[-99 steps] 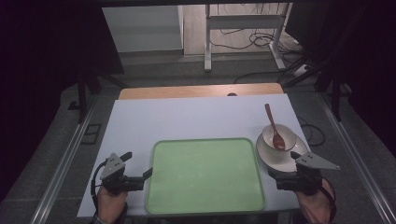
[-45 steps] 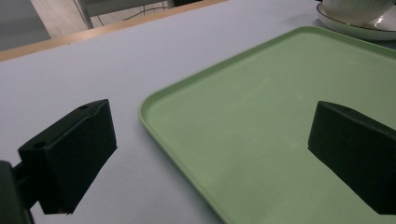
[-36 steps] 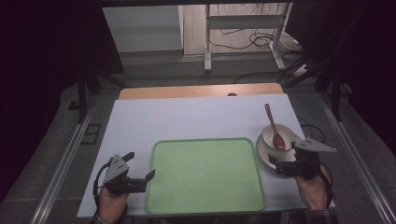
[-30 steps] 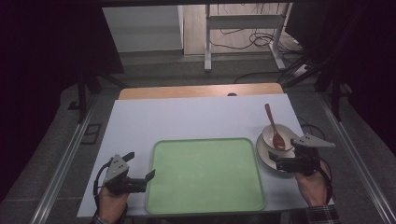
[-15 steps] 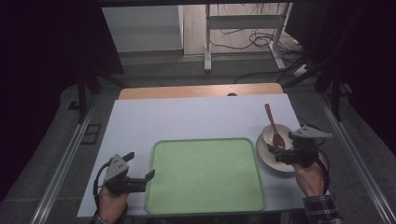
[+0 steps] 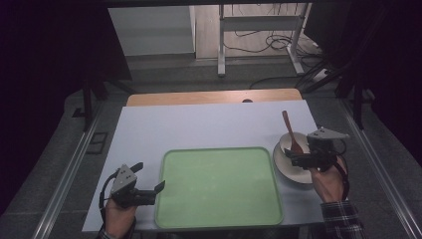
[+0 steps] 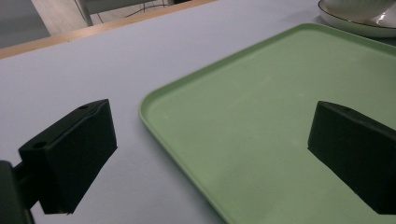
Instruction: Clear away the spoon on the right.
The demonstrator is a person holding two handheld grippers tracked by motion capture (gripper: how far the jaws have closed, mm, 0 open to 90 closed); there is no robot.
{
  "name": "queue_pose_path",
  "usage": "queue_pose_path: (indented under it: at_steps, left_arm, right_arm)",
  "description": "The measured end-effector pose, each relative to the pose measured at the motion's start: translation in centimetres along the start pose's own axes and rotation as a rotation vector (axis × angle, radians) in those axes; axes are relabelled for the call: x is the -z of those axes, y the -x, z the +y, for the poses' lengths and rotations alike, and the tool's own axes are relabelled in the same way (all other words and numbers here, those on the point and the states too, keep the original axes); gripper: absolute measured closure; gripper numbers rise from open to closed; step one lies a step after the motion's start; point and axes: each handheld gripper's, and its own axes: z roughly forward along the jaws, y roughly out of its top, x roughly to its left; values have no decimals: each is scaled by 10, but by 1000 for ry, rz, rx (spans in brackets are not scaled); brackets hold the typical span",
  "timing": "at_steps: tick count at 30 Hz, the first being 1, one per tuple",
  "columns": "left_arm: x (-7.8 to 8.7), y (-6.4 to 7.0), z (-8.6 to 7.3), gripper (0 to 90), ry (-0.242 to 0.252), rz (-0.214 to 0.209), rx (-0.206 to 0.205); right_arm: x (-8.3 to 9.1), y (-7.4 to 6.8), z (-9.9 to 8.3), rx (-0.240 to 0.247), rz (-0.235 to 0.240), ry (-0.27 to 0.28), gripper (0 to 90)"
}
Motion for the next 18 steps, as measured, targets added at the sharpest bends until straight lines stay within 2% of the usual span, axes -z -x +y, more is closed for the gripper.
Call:
queue_pose_path:
  at_steps: [8,10,18]
  left_arm:
    - [0,0,0,11,-1,0,0]
    - [0,0,0,11,0,0,3]
    - [0,0,0,11,0,2,1]
  right_arm:
    - [-8,2,9,23,-29,-16,50]
    - [-13,3,14,56,-58,-23,21]
    - [-26,5,25,37,-59,-17,0]
